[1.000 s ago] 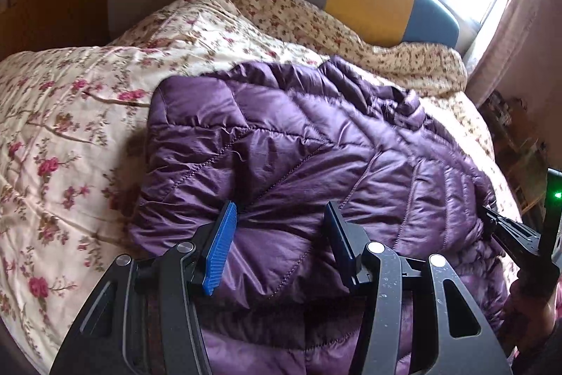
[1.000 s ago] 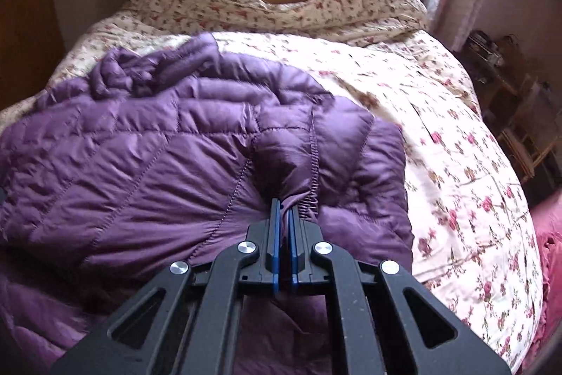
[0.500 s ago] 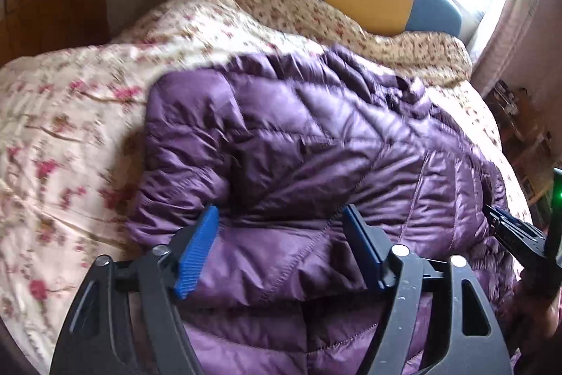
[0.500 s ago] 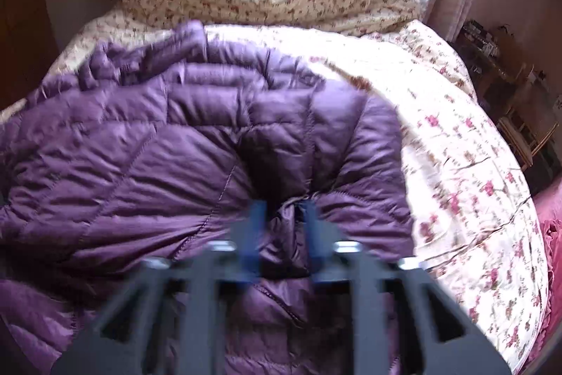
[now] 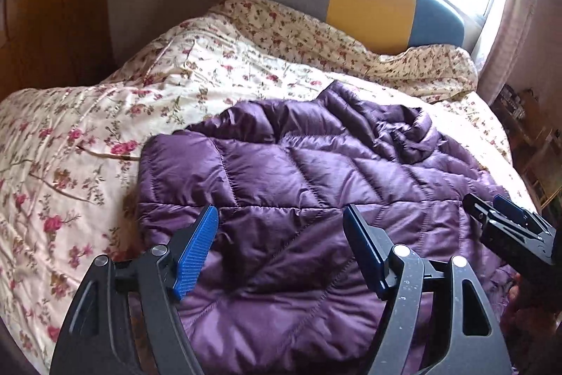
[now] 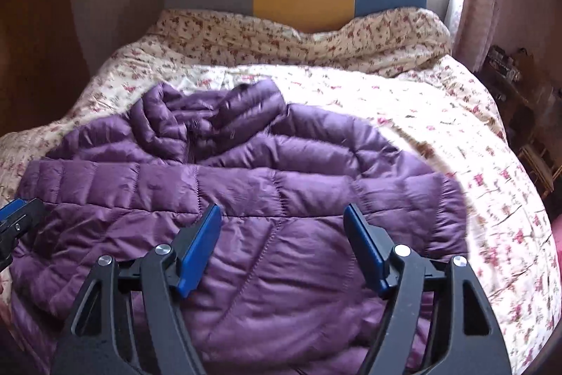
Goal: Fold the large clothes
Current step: 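Smooth the folded jacket with both tools and pull back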
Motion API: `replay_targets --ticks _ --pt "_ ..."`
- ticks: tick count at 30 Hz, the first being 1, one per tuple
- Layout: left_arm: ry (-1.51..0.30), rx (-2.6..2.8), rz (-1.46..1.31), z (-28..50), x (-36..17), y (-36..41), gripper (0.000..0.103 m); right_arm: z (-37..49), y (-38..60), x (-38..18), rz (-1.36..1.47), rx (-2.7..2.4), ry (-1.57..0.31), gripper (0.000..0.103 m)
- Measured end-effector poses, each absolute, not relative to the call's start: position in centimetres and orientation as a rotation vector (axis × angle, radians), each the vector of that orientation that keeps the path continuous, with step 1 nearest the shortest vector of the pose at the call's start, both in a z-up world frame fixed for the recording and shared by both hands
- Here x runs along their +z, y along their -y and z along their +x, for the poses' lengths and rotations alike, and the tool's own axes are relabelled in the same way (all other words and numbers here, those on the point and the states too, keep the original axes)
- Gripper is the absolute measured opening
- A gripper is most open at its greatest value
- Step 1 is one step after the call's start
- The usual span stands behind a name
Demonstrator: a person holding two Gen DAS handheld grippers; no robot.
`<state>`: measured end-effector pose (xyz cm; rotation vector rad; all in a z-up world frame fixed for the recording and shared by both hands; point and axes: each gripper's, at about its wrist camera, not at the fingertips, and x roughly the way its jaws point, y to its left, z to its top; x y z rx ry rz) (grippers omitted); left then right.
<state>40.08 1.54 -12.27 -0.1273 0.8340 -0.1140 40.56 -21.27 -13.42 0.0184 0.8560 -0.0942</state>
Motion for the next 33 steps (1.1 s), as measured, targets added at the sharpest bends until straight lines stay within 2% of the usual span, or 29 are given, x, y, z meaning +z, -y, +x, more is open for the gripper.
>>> replay_targets --ticks 11,18,21,22,24,26,33 --pt "-0.847 -0.119 -0.086 41.2 -16.5 -1.6 0.073 40.9 21.7 -17.6 0.044 -0.071 -0.872 0.073" --pt "-0.852 -0.105 -0.063 41.4 -16.7 -1.2 0.074 40.9 21.9 -17.8 0.054 -0.066 -0.872 0.074" --pt "-0.862 -0.106 -0.063 41.5 -16.1 -1.2 0.076 40.9 22.0 -17.6 0.062 -0.060 -0.874 0.074" --pt "-0.866 -0.103 -0.066 41.3 -15.8 -1.2 0.079 40.9 22.1 -17.5 0.070 -0.054 -0.875 0.075" --pt "-0.857 -0.088 -0.052 40.3 -14.7 -1.1 0.085 40.9 22.2 -17.1 0.074 -0.043 -0.885 0.079" --pt "-0.834 -0.095 -0.048 38.8 -13.6 -1.2 0.085 40.7 22.4 -16.3 0.077 -0.031 -0.891 0.094" --pt "-0.745 -0.095 -0.030 32.7 -10.4 -1.4 0.085 37.2 23.0 -13.8 0.115 0.007 -0.890 0.099"
